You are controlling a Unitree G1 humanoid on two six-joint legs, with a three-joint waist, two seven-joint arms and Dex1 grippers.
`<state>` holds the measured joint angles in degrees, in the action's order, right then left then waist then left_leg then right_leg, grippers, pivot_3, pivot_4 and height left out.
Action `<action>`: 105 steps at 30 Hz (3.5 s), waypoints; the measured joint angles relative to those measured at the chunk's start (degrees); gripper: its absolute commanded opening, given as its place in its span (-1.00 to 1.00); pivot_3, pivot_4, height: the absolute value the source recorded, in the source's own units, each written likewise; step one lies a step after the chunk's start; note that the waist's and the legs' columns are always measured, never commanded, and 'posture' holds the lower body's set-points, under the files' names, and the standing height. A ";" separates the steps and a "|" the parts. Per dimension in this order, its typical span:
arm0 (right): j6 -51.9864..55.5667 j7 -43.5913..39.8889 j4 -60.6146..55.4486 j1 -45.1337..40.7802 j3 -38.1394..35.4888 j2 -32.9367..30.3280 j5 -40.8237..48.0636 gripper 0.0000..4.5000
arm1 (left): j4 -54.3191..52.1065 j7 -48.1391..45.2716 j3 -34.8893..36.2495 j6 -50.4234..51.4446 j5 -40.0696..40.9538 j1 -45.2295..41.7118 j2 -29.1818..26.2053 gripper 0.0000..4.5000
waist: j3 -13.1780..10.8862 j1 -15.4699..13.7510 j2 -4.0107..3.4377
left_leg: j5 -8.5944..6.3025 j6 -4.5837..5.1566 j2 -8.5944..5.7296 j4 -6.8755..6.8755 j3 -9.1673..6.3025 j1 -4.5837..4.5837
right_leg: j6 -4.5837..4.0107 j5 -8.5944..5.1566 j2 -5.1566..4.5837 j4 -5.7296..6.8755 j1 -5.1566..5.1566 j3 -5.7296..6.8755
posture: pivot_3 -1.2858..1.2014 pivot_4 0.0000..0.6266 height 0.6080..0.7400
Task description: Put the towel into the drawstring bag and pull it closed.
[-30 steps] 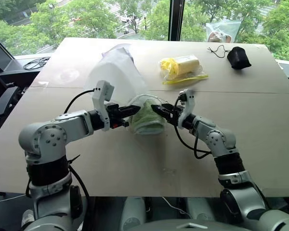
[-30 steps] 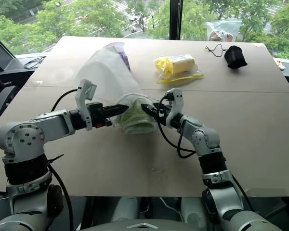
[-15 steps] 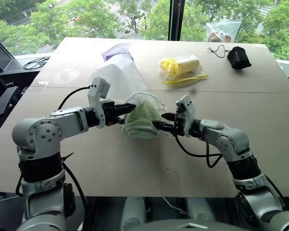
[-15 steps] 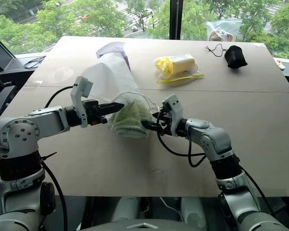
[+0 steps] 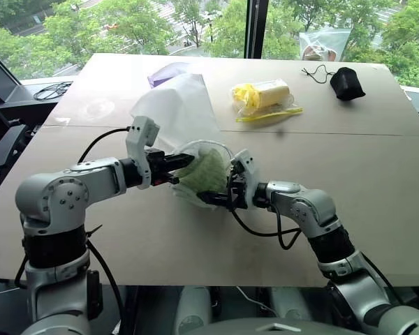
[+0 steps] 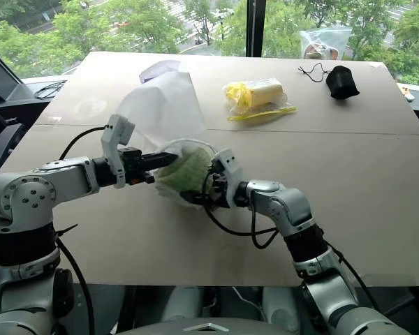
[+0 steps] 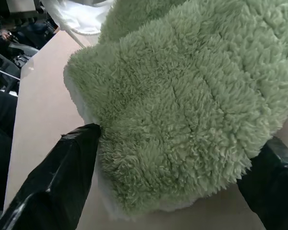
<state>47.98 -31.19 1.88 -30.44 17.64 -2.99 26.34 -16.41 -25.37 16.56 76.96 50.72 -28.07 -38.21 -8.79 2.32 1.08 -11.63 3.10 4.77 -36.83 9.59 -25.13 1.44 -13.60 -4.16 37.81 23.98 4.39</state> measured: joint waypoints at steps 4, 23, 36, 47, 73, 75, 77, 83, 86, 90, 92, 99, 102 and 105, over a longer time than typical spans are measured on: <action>-5.89 -0.69 2.61 0.15 -0.35 2.23 -1.67 -0.50 | -0.28 -1.35 -1.14 -1.24 -1.14 1.40 -3.02 -1.00 | -0.02 0.02 0.02 | 0.00 -0.02 0.00 0.03 0.00 0.00 | 0.00 0.00 0.00 0.00 0.03 0.01 | 0.03 -0.52 1.00; -14.38 -2.94 16.09 -3.61 -16.72 11.19 11.06 -0.99 | -5.55 -6.84 0.75 6.56 13.54 3.61 -4.87 -1.00 | -0.07 0.07 0.08 | 0.06 -0.09 0.01 0.14 -0.02 -0.01 | 0.00 0.01 -0.02 -0.04 0.04 0.02 | 0.03 -0.52 1.00; -5.15 -3.99 13.38 -3.87 -17.72 11.17 31.35 -0.99 | -2.56 10.05 0.10 3.54 41.79 3.47 0.28 -1.00 | -0.07 0.05 0.08 | 0.06 -0.07 0.00 0.13 -0.16 -0.01 | -0.01 0.01 -0.29 -0.03 -0.03 -0.13 | 0.03 -0.52 1.00; -3.82 6.72 -2.65 3.68 -14.85 -5.49 13.92 -0.99 | 8.50 31.74 -2.87 -7.84 39.82 3.25 3.61 -1.00 | -0.09 -1.34 0.13 | 0.06 -0.05 -0.39 0.15 -0.27 -0.04 | 0.05 -0.03 -0.59 -0.14 -0.16 0.07 | 0.03 -0.52 1.00; -2.81 -4.63 -11.10 -3.34 2.27 -16.58 0.06 -0.99 | -1.14 -7.22 -23.20 -19.82 -2.91 -7.63 -11.11 -1.00 | -0.15 -1.11 0.10 | 0.29 0.09 -0.30 0.03 -0.38 -0.93 | 0.10 -0.11 0.13 -0.06 0.73 0.28 | 0.03 -0.52 1.00; -8.36 -4.71 -5.79 -5.10 1.99 -12.33 -2.22 -0.99 | -1.03 -7.20 -21.17 -15.60 1.09 -5.81 -8.68 -1.00 | -0.18 -0.92 0.14 | 0.33 0.03 -0.27 -0.06 -0.42 -0.92 | 0.11 -0.11 0.18 0.08 0.74 0.29 | 0.03 -0.52 1.00; -15.52 -4.37 3.30 -7.37 0.45 -5.28 -3.97 -0.99 | -0.87 -6.09 -17.99 -12.50 3.62 -5.21 -6.44 -1.00 | -0.22 -0.66 0.21 | 0.34 0.01 -0.24 -0.19 -0.49 -0.91 | 0.10 -0.10 0.22 0.16 0.69 0.32 | 0.03 -0.52 1.00; -27.62 -4.74 22.79 -11.08 -9.43 8.94 -0.49 -0.99 | 1.22 -1.80 -10.77 -5.16 9.68 -5.68 -2.76 -1.00 | -0.26 -0.64 0.26 | 0.34 0.03 -0.19 -0.39 -0.69 -0.86 | 0.11 -0.08 0.13 0.15 0.38 0.46 | 0.03 -0.52 1.00; -26.93 -5.87 26.14 -11.32 -19.64 10.63 10.72 -0.99 | 3.27 0.58 -6.28 -1.03 13.22 -5.29 -1.89 -1.00 | -0.27 -1.50 0.24 | 0.34 0.04 -0.20 -0.43 -0.89 -0.86 | 0.10 -0.07 0.05 0.12 0.23 0.68 | 0.03 -0.52 1.00; -22.31 -7.00 25.63 -11.29 -25.95 10.65 20.55 -0.99 | 6.88 4.42 -0.65 1.88 16.28 -4.79 -0.34 -1.00 | -0.28 -1.30 0.23 | 0.34 0.03 -0.17 -0.42 -0.94 -0.81 | 0.09 -0.07 0.08 0.18 0.22 0.68 | 0.03 -0.52 1.00; -18.25 -8.31 23.45 -11.09 -25.17 10.62 22.38 -0.99 | 7.75 6.46 1.38 2.35 17.07 -4.75 0.71 -1.00 | -0.28 -0.91 0.22 | 0.34 0.02 -0.13 -0.39 -0.93 -0.79 | 0.08 -0.07 0.11 0.21 0.23 0.67 | 0.03 -0.52 1.00; -11.13 -9.37 18.60 -7.74 -23.51 10.62 25.13 -0.99 | 9.27 10.52 3.73 2.69 17.74 -6.53 2.14 -1.00 | -0.28 -0.59 0.22 | 0.34 0.02 -0.23 -0.40 -0.93 -0.80 | 0.09 -0.07 0.02 0.20 0.20 0.68 | 0.03 -0.52 1.00; -10.18 -6.87 17.79 -7.91 -24.65 10.75 26.79 -0.99 | 9.10 13.31 3.69 3.88 20.81 -6.79 5.64 -1.00 | -0.27 -0.67 0.24 | 0.34 0.02 -0.23 -0.41 -1.01 -0.76 | 0.08 -0.07 0.00 0.19 0.11 0.71 | 0.03 -0.52 1.00; -10.94 -2.98 18.46 -8.30 -25.81 10.87 28.16 -0.99 | 6.91 15.64 2.39 5.41 26.57 -6.03 8.88 -1.00 | -0.27 -0.57 0.23 | 0.34 0.02 -0.21 -0.41 -1.10 -0.77 | 0.08 -0.07 0.00 0.19 0.10 0.61 | 0.03 -0.52 1.00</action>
<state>37.04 -34.16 20.34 -38.74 -8.17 7.88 54.49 -9.49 -9.73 18.94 82.37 77.29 -34.10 -29.33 -9.06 1.76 1.31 -11.29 3.11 4.56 -37.24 8.49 -25.90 1.52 -13.67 -4.16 38.00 24.08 5.00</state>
